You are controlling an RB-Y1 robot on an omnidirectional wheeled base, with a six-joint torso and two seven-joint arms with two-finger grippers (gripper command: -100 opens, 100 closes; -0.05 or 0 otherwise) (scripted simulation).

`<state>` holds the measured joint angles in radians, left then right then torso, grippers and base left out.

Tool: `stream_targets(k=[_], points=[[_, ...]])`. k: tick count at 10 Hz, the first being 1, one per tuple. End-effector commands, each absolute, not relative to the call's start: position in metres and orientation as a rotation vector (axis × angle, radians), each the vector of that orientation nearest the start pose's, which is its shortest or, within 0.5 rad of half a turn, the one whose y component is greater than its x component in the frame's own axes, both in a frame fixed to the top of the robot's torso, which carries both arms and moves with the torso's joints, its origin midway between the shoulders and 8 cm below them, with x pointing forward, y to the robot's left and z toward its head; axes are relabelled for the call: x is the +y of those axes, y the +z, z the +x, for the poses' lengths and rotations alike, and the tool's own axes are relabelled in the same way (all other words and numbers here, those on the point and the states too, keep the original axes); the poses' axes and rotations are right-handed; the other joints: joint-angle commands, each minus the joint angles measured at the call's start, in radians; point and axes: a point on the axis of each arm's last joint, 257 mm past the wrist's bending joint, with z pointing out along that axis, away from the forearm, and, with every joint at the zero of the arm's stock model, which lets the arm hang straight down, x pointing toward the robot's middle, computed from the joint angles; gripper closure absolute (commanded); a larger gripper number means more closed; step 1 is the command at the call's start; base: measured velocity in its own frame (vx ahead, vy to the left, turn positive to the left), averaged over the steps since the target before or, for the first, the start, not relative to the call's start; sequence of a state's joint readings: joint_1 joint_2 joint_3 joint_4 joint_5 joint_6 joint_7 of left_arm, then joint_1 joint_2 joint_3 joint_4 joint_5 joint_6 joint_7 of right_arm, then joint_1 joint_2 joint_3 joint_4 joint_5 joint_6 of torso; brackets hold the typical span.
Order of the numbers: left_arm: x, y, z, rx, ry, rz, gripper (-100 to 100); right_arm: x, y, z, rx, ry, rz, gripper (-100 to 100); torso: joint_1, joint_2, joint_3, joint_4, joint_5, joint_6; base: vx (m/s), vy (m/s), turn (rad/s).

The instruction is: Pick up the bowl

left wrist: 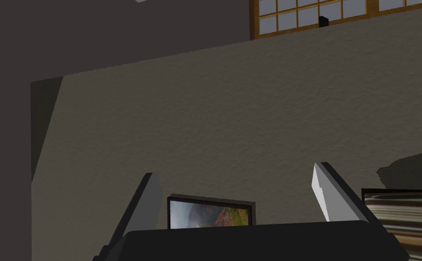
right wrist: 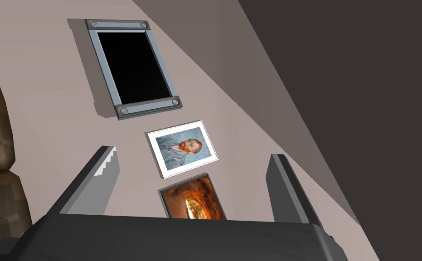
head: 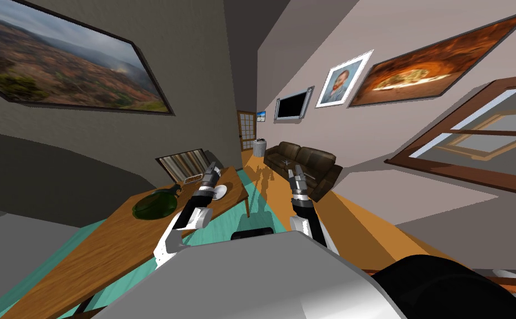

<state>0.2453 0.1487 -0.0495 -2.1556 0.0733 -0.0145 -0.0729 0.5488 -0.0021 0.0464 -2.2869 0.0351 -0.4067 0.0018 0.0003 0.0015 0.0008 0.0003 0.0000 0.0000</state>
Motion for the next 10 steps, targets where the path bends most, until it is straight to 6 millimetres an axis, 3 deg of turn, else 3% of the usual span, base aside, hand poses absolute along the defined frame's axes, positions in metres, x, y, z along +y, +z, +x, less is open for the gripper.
stream_targets(k=[1, 7, 10], points=[[0.237, -0.06, 0.465, 1.061, -1.262, -0.875, -100, -0.268, -0.008, 0.356, 0.725, 1.276, 0.745, 0, 0.0, 0.0, 0.0, 0.0, 0.0, 0.0, -0.024, 0.003, -0.014], [0.238, -0.101, 0.489, 1.169, -1.235, -0.999, -100, -0.268, -0.008, 0.356, 0.725, 1.276, 0.745, 0, 0.0, 0.0, 0.0, 0.0, 0.0, 0.0, -0.019, 0.003, -0.021], [0.238, -0.133, 0.507, 1.245, -1.218, -1.094, -100, -0.268, -0.008, 0.356, 0.725, 1.276, 0.745, 0, 0.0, 0.0, 0.0, 0.0, 0.0, 0.0, -0.027, 0.012, -0.051]])
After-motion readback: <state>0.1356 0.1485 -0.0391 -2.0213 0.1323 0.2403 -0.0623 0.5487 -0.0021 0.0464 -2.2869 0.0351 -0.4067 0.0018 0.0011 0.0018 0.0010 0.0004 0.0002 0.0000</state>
